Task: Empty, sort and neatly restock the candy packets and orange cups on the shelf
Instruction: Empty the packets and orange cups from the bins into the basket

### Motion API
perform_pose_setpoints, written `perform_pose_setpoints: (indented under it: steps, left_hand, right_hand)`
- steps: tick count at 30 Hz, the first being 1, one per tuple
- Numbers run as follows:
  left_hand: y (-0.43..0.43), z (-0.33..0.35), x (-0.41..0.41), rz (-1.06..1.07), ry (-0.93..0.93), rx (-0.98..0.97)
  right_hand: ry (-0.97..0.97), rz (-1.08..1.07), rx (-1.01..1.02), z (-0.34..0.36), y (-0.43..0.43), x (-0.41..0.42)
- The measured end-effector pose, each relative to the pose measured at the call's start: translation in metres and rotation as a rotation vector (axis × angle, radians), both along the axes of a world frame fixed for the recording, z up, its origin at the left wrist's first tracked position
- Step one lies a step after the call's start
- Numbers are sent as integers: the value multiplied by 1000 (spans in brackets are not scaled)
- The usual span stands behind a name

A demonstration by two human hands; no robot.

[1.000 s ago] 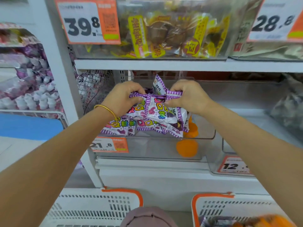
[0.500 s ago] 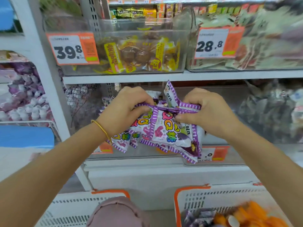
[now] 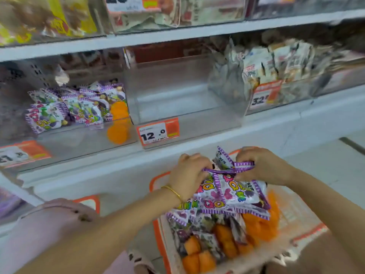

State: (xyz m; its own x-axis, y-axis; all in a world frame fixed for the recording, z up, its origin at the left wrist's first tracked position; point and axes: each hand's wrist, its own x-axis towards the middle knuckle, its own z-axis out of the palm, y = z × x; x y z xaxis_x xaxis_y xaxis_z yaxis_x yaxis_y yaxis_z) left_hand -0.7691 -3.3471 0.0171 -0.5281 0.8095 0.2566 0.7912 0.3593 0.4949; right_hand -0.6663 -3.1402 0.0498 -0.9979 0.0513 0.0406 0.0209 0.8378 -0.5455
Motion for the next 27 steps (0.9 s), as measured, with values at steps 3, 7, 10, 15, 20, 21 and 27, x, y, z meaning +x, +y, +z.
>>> perform_pose_setpoints:
  steps: [3, 7, 10, 15, 20, 21, 27]
  left_hand:
    - [22, -41, -1, 60, -183, -84]
    - [31, -80, 0, 24, -373, -319]
    - [32, -82, -7, -3, -432, -405]
    - [19, -25, -20, 77, -368, -213]
    - [-38, 61, -42, 108, -242, 86]
    - [-54, 79, -48, 139, -183, 157]
    - [-162, 133, -123, 501, 5, 379]
  right_hand:
    - [-147, -31, 9, -29, 7, 0]
    - [-352, -183, 90, -72, 6, 0]
    - [-401, -143, 133, -89, 4, -6]
    - [-235, -152, 91, -66, -11, -25]
    - [-2, -32, -209, 9, -67, -55]
    - [53, 15, -229, 29, -84, -66]
    - [377, 206, -254, 127, -192, -165]
